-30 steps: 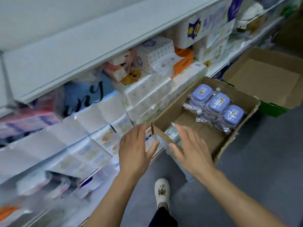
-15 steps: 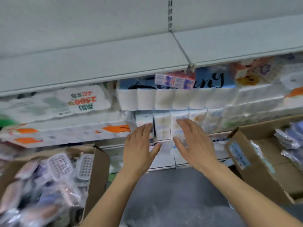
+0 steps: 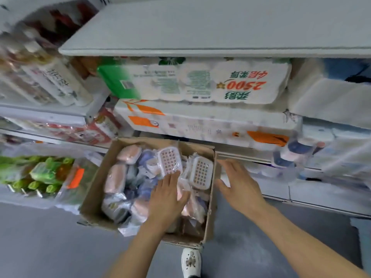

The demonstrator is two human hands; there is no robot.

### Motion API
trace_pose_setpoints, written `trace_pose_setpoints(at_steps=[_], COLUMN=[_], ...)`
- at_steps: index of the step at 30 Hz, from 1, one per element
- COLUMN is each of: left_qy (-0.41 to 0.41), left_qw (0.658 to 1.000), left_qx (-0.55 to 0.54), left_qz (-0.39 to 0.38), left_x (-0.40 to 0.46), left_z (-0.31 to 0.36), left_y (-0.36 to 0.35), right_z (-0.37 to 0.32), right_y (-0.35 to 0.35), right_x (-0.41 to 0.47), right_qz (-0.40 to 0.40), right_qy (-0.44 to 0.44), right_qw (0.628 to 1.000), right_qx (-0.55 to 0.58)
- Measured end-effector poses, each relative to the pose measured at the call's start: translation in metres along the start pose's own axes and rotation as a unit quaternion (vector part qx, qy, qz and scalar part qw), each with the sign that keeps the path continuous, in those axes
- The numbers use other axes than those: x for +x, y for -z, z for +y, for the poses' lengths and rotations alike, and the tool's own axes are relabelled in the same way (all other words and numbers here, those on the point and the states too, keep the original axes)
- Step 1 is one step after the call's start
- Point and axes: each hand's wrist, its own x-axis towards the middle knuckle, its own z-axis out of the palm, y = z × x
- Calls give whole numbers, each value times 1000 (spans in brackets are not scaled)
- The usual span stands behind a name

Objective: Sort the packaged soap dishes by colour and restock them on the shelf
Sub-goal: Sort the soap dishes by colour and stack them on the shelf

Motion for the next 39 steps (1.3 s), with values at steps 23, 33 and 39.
trace_pose_setpoints(at_steps=[23,33,39], left_qy=[292,271,220], left_qw=[871,894,925], left_qx=[-374,-286,-216], left_qz=[-129,-212,-220], left_x=[101,105,112], left_z=[-213,-232,-231], left_y=[-68,-95,-108], right_z=[-140,-150,-148], right_y=[-216,-251,-263], right_x=[203,255,267], right_qz=[-207,-209,-181], right_qy=[222,20,6], right_qw=[924,975,976], right_qx=[-233,-69,-125])
